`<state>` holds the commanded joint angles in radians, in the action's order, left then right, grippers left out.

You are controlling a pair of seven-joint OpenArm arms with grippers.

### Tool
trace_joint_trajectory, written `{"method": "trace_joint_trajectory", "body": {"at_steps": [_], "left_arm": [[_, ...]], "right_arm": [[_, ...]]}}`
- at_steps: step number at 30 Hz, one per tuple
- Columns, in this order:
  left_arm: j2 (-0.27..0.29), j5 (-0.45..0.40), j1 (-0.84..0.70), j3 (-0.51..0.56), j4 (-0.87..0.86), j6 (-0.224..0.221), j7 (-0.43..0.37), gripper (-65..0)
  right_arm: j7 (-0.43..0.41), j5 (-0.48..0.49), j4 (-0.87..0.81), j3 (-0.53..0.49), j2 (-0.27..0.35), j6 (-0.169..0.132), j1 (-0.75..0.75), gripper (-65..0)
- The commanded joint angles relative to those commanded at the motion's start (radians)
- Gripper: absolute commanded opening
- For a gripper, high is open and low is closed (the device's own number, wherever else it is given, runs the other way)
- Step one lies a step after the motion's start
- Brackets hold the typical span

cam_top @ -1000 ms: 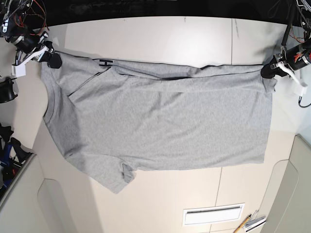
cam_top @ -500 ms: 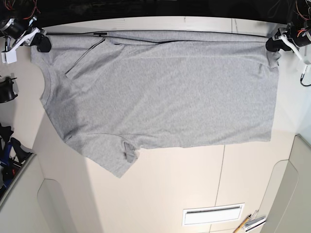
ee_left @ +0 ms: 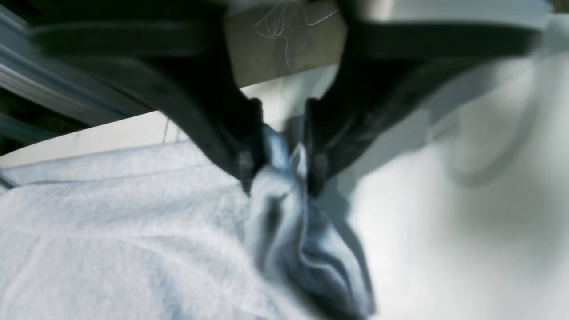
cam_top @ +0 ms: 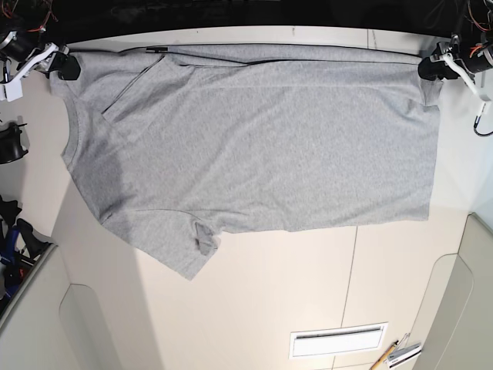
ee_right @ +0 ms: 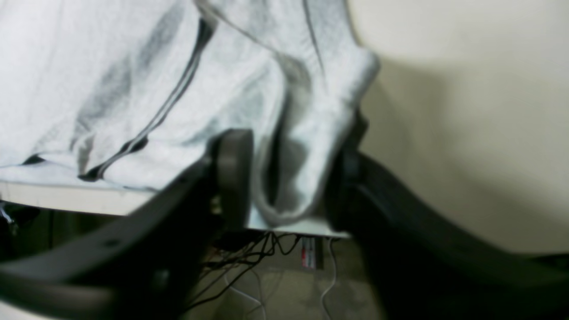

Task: Fold the T-shirt properly
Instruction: 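Release the shoulder edge and reach both grippers to the shirt's hem corners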

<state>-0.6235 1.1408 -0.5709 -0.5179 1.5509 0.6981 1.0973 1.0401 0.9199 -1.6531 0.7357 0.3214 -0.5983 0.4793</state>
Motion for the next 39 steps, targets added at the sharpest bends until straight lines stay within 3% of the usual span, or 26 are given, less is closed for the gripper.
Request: {"method": "trace_joint_trajectory", "body": {"at_steps": [1, 3, 8, 13, 16, 20, 23, 30, 34, 39], "left_arm": [[0.000, 0.000, 0.000, 0.000, 0.000, 0.000, 0.000, -33.5], [0.000, 0.005, 0.001, -0.001, 0.000, 0.000, 0.000, -30.4], [0.000, 0.083, 0.003, -0.140, 0.002, 0.000, 0.000, -30.4], [0.000, 0.172, 0.042, -0.298, 0.002, 0.000, -0.001, -30.4], [-0.003, 0.167, 0.094, -0.300, 0.002, 0.000, -0.004, -30.4], [-0.007, 0.078, 0.161, -0.298, 0.001, 0.000, -0.103, -30.2], [-0.025, -0.010, 0.219, -0.253, -0.003, 0.000, -0.167, -23.0], [-0.031, -0.204, 0.407, -0.020, -0.156, 0.000, -0.280, -22.6], [-0.039, -0.261, 0.572, 0.070, -0.346, 0.000, -0.318, -22.6], [-0.042, -0.325, 0.758, 0.156, -0.584, 0.000, -0.378, -22.4]], "right_arm": [[0.000, 0.000, 0.000, 0.005, 0.000, 0.000, 0.000, -32.9], [0.000, 0.005, 0.000, 0.032, 0.000, 0.000, -0.003, -32.9], [0.000, 0.013, -0.002, 0.153, 0.002, 0.000, -0.036, -32.9], [-0.064, 0.022, -0.001, 0.167, 0.016, 0.000, -0.102, -32.9], [-0.087, -0.002, 0.000, 0.151, 0.017, 0.000, -0.191, -32.9], [-0.154, -0.081, 0.022, 0.093, 0.017, 0.004, -0.323, -32.9], [-0.185, -0.161, 0.055, 0.009, 0.017, 0.018, -0.429, -32.9], [-0.291, -0.331, 0.342, -0.166, 0.017, 0.027, -0.680, -32.9], [-0.332, -0.402, 0.535, -0.175, 0.019, 0.027, -0.798, -32.9], [-0.354, -0.417, 0.663, -0.175, 0.040, 0.026, -0.850, -32.9]]}}
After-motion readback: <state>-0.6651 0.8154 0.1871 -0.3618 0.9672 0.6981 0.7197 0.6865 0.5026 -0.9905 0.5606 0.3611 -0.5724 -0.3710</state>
